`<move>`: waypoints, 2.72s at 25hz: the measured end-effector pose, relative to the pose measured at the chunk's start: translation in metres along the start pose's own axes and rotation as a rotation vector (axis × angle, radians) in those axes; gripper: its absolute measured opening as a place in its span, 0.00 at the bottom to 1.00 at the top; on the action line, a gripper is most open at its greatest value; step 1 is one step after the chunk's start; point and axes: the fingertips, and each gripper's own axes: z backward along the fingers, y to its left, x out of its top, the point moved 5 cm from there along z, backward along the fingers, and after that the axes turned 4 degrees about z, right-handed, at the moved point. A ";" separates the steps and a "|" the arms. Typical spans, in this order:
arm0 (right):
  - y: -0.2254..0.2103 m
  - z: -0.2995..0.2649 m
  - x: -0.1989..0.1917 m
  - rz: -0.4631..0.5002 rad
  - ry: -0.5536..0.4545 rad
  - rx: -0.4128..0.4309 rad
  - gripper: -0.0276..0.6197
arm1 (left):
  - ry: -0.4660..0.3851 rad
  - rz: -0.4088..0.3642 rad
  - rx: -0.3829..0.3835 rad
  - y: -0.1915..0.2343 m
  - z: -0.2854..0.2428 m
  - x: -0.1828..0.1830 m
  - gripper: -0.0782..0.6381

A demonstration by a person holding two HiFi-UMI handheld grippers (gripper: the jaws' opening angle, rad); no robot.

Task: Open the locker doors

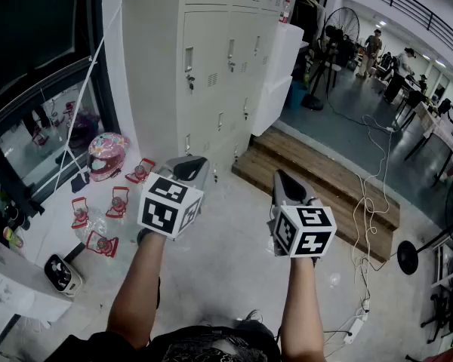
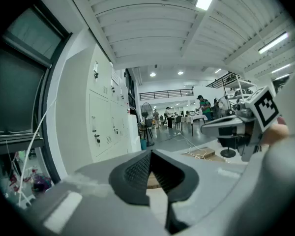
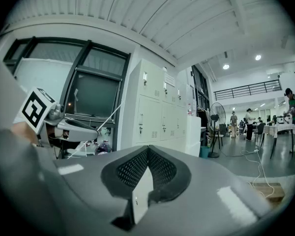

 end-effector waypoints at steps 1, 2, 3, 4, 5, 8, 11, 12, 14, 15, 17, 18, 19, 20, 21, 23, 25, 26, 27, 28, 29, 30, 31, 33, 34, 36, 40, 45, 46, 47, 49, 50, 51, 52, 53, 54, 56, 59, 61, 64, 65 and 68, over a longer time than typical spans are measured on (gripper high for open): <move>0.000 -0.001 -0.002 0.001 0.005 0.003 0.04 | 0.000 0.001 0.001 0.000 -0.001 0.000 0.11; 0.000 -0.002 -0.003 0.001 0.010 0.005 0.04 | 0.002 0.001 0.000 0.000 -0.003 -0.001 0.11; 0.000 -0.003 -0.005 0.002 0.014 0.007 0.04 | 0.005 0.000 -0.002 -0.001 -0.004 -0.001 0.11; -0.001 -0.003 -0.007 0.001 0.017 0.007 0.04 | 0.010 -0.005 -0.007 -0.002 -0.006 -0.002 0.11; -0.002 -0.004 -0.008 0.001 0.017 0.008 0.04 | 0.015 -0.012 -0.014 -0.005 -0.008 -0.003 0.11; -0.008 -0.008 -0.008 0.005 0.011 0.014 0.05 | 0.016 -0.030 -0.032 -0.010 -0.017 -0.003 0.11; -0.018 -0.014 -0.010 0.011 0.010 0.014 0.05 | 0.014 -0.037 -0.034 -0.013 -0.030 -0.003 0.11; -0.022 -0.017 -0.010 0.011 0.009 0.013 0.05 | 0.014 -0.040 -0.034 -0.014 -0.035 -0.004 0.11; -0.030 -0.023 -0.012 0.008 0.006 0.014 0.05 | 0.012 -0.040 -0.036 -0.014 -0.046 -0.004 0.11; -0.035 -0.027 -0.013 0.009 0.005 0.015 0.05 | 0.011 -0.032 -0.040 -0.014 -0.052 -0.004 0.11; -0.046 -0.036 -0.016 0.017 0.004 0.020 0.05 | 0.013 -0.013 -0.047 -0.016 -0.065 -0.003 0.11; -0.052 -0.040 -0.016 0.019 0.000 0.024 0.05 | 0.016 -0.009 -0.048 -0.017 -0.073 -0.002 0.11; -0.059 -0.046 -0.016 0.019 -0.004 0.029 0.05 | 0.021 -0.012 -0.048 -0.017 -0.082 -0.001 0.11; -0.066 -0.052 -0.016 0.015 -0.008 0.035 0.05 | 0.025 -0.017 -0.048 -0.018 -0.090 0.001 0.11; -0.074 -0.058 -0.015 0.010 -0.011 0.040 0.05 | 0.029 -0.023 -0.045 -0.019 -0.099 0.003 0.11; -0.091 -0.071 -0.014 0.002 -0.018 0.051 0.07 | 0.028 -0.023 -0.030 -0.018 -0.117 0.009 0.11; -0.106 -0.083 -0.011 0.000 -0.026 0.071 0.09 | 0.014 0.001 -0.002 -0.015 -0.133 0.016 0.11; -0.114 -0.088 -0.011 0.001 -0.028 0.084 0.10 | 0.006 0.016 0.013 -0.015 -0.140 0.020 0.11; -0.122 -0.094 -0.011 0.004 -0.028 0.094 0.12 | -0.001 0.031 0.028 -0.014 -0.148 0.024 0.11; -0.131 -0.100 -0.011 0.007 -0.026 0.102 0.13 | -0.007 0.045 0.040 -0.014 -0.157 0.027 0.11; -0.139 -0.106 -0.011 0.009 -0.024 0.107 0.13 | -0.010 0.061 0.050 -0.014 -0.165 0.030 0.11; -0.147 -0.113 -0.012 0.009 -0.021 0.112 0.14 | -0.012 0.078 0.059 -0.014 -0.174 0.032 0.11; -0.155 -0.119 -0.013 0.007 -0.019 0.117 0.15 | -0.010 0.094 0.067 -0.014 -0.182 0.033 0.11; -0.171 -0.131 -0.013 -0.004 -0.020 0.133 0.19 | -0.001 0.114 0.085 -0.014 -0.196 0.035 0.11; -0.178 -0.136 -0.013 -0.012 -0.022 0.143 0.21 | 0.004 0.119 0.095 -0.014 -0.203 0.037 0.11; -0.193 -0.145 -0.012 -0.026 -0.026 0.165 0.25 | 0.012 0.121 0.110 -0.016 -0.215 0.039 0.11; -0.213 -0.161 -0.015 -0.040 -0.014 0.230 0.41 | 0.023 0.125 0.130 -0.020 -0.236 0.043 0.11; -0.228 -0.173 -0.021 -0.034 -0.017 0.303 0.53 | 0.038 0.137 0.172 -0.023 -0.253 0.044 0.11; -0.231 -0.175 -0.021 -0.035 -0.021 0.311 0.54 | 0.044 0.135 0.177 -0.024 -0.256 0.044 0.11; -0.234 -0.177 -0.020 -0.038 -0.027 0.316 0.54 | 0.052 0.131 0.182 -0.025 -0.259 0.044 0.11; -0.239 -0.181 -0.018 -0.051 -0.042 0.322 0.56 | 0.068 0.119 0.192 -0.026 -0.263 0.045 0.11; -0.241 -0.183 -0.017 -0.060 -0.049 0.326 0.57 | 0.075 0.114 0.199 -0.025 -0.264 0.045 0.11; -0.242 -0.184 -0.017 -0.066 -0.054 0.331 0.58 | 0.077 0.109 0.206 -0.025 -0.265 0.046 0.11; -0.243 -0.185 -0.017 -0.070 -0.056 0.338 0.59 | 0.077 0.106 0.213 -0.025 -0.266 0.047 0.11; -0.245 -0.186 -0.018 -0.071 -0.054 0.344 0.60 | 0.074 0.104 0.218 -0.025 -0.268 0.048 0.11; -0.247 -0.187 -0.019 -0.072 -0.051 0.349 0.60 | 0.071 0.103 0.219 -0.026 -0.270 0.050 0.11; -0.248 -0.191 -0.018 -0.083 -0.052 0.358 0.61 | 0.066 0.103 0.225 -0.024 -0.273 0.054 0.11; -0.243 -0.202 -0.016 -0.086 -0.059 0.371 0.63 | 0.061 0.115 0.244 -0.012 -0.272 0.056 0.11; -0.239 -0.209 -0.017 -0.073 -0.058 0.377 0.63 | 0.062 0.116 0.253 -0.005 -0.274 0.055 0.11; -0.234 -0.221 -0.018 -0.063 -0.061 0.392 0.63 | 0.062 0.115 0.259 0.006 -0.280 0.053 0.11; -0.234 -0.226 -0.018 -0.060 -0.059 0.396 0.63 | 0.066 0.113 0.259 0.009 -0.283 0.052 0.11; -0.232 -0.244 -0.018 -0.038 -0.050 0.405 0.63 | 0.065 0.115 0.266 0.024 -0.293 0.050 0.11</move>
